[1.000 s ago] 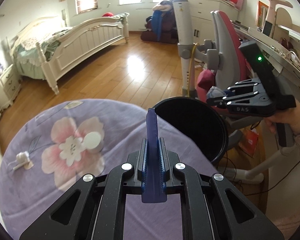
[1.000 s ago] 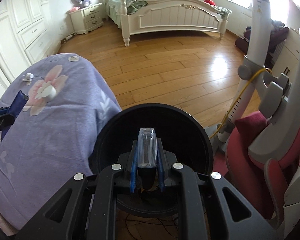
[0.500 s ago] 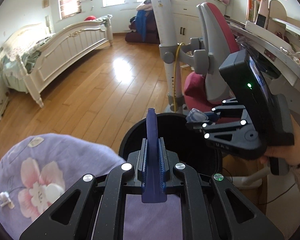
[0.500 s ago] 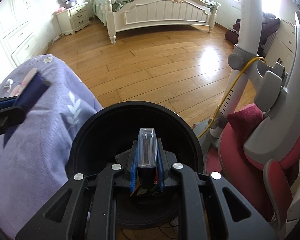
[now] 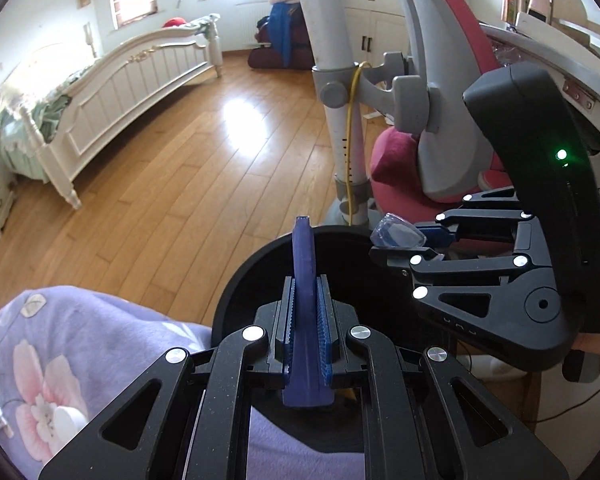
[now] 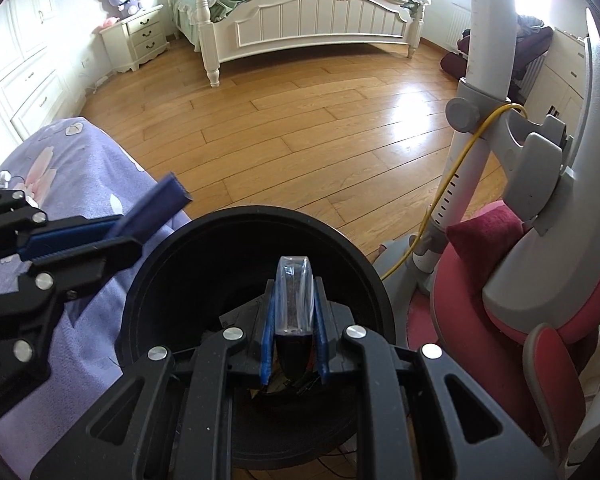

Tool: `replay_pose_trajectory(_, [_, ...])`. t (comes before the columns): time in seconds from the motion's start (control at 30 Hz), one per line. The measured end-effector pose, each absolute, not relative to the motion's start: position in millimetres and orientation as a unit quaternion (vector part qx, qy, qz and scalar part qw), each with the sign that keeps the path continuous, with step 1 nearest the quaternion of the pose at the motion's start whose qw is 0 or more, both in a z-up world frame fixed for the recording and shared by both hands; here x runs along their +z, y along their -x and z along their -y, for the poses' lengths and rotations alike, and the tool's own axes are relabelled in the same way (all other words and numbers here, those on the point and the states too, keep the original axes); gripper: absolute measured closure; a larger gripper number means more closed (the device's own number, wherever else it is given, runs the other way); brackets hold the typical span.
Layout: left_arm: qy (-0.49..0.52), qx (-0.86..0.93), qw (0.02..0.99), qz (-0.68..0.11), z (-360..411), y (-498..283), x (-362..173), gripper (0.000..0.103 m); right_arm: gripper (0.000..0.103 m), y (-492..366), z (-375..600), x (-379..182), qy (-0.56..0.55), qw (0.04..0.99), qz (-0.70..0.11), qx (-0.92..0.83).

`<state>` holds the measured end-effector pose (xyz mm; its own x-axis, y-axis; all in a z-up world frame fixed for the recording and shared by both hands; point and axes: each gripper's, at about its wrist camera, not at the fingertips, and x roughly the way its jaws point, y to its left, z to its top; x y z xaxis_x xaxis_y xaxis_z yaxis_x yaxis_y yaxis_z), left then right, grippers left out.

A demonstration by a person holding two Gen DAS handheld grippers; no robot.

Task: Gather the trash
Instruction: 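Open both tools to drop the comb and cup into the bin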

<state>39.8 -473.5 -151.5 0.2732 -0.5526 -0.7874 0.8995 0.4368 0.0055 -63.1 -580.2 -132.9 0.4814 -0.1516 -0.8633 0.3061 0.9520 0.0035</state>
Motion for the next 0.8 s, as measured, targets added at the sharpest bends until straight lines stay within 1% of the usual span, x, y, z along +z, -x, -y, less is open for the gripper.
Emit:
replay_pose_trajectory(0.17, [-0.235, -0.471, 0.761, -0.378, 472, -42, -157, 0.092, 0.085, 61, 579, -135, -0.085, 0.856, -0.494, -0.13])
replay_pose_trajectory(0.2, [-0.234, -0.47, 0.761, -0.38, 473, -44, -158, 0.087, 0.083, 61, 581, -136, -0.089, 0.855, -0.494, -0.129])
replay_pose_trajectory(0.23, [-0.234, -0.468, 0.762, -0.382, 474, -44, -158, 0.075, 0.072, 60, 581, -136, -0.094, 0.854, -0.495, -0.128])
replay_pose_trajectory(0.27, [-0.236, -0.463, 0.765, -0.381, 475, -44, -158, 0.067, 0.06, 60, 582, -136, -0.098, 0.853, -0.496, -0.131])
replay_pose_trajectory(0.3, [-0.236, -0.455, 0.772, -0.377, 474, -44, -157, 0.06, 0.045, 60, 583, -136, -0.097, 0.851, -0.496, -0.142])
replay_pose_trajectory(0.33, [-0.231, -0.451, 0.777, -0.374, 471, -46, -155, 0.052, 0.039, 61, 584, -136, -0.094, 0.85, -0.495, -0.152])
replay_pose_trajectory(0.4, [-0.219, -0.449, 0.779, -0.378, 466, -51, -153, 0.047, 0.036, 64, 586, -134, -0.101, 0.852, -0.491, -0.151])
replay_pose_trajectory(0.53, [-0.204, -0.448, 0.782, -0.384, 456, -56, -147, 0.047, 0.033, 63, 581, -130, -0.098, 0.853, -0.491, -0.149])
replay_pose_trajectory(0.67, [-0.201, -0.446, 0.788, -0.374, 440, -53, -137, 0.047, 0.032, 60, 570, -123, -0.091, 0.858, -0.487, -0.138])
replay_pose_trajectory(0.73, [-0.202, -0.439, 0.797, -0.362, 421, -52, -130, 0.047, 0.029, 59, 565, -118, -0.088, 0.862, -0.482, -0.133])
replay_pose_trajectory(0.8, [-0.199, -0.427, 0.808, -0.355, 399, -55, -125, 0.047, 0.029, 57, 559, -113, -0.084, 0.865, -0.478, -0.129])
